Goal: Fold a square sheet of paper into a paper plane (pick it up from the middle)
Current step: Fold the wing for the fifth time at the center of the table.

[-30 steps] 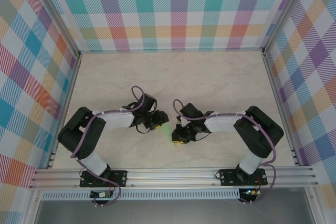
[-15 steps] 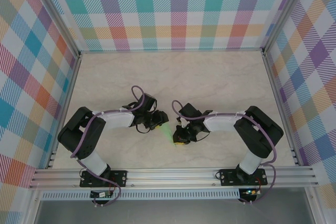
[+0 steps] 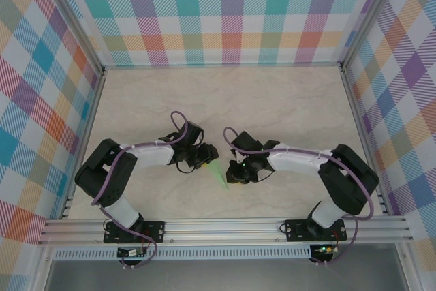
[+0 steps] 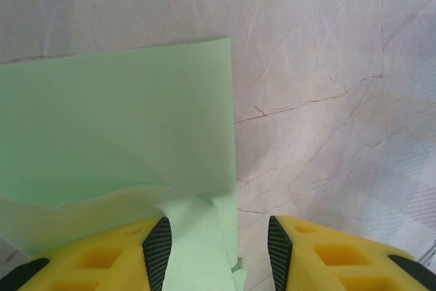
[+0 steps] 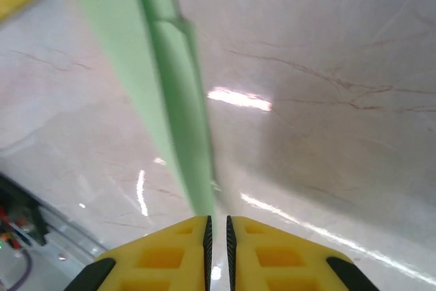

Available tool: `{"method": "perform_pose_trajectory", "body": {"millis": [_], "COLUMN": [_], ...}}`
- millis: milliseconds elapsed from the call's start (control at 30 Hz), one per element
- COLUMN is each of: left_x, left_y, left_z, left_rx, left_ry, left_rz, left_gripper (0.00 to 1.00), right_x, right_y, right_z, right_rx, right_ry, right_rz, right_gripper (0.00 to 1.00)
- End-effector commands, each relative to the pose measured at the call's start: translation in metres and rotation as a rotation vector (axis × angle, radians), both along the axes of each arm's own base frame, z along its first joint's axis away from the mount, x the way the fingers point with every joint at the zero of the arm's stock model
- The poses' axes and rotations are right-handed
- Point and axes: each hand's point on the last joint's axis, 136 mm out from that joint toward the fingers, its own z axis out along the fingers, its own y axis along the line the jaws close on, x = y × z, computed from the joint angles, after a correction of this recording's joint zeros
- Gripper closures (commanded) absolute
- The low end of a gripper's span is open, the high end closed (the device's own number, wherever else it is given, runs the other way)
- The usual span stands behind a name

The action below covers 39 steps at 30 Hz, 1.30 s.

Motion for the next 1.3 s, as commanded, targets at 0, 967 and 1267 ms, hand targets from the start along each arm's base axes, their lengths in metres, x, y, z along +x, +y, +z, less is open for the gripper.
{"method": "perform_pose_trajectory", "body": {"millis": [0,967,1267], "left_x": [-0.011,-0.011,-0.01], "left_y": [0.026,0.028,0.029], "left_z": [-0.025,-0.029,-0.031], "left_rx": [0.117,0.129,0.129], "left_ry": [0.065,0.076,0.081], "left_rz": [0.026,0.039,0.046], "left_gripper": [0.54,0.55,0.55], "right_x": [0.013,-0.036,-0.063], "right_y": [0.012,0.022,-0.005], "right_z": [0.023,-0.05,-0.058], "right_rx": [0.083,0.251,0.173], "right_ry": [-0.063,0.239,0.283], "right_rz": [-0.043,-0.017,0.005], "right_gripper": [0.83,0.87,0.86]}}
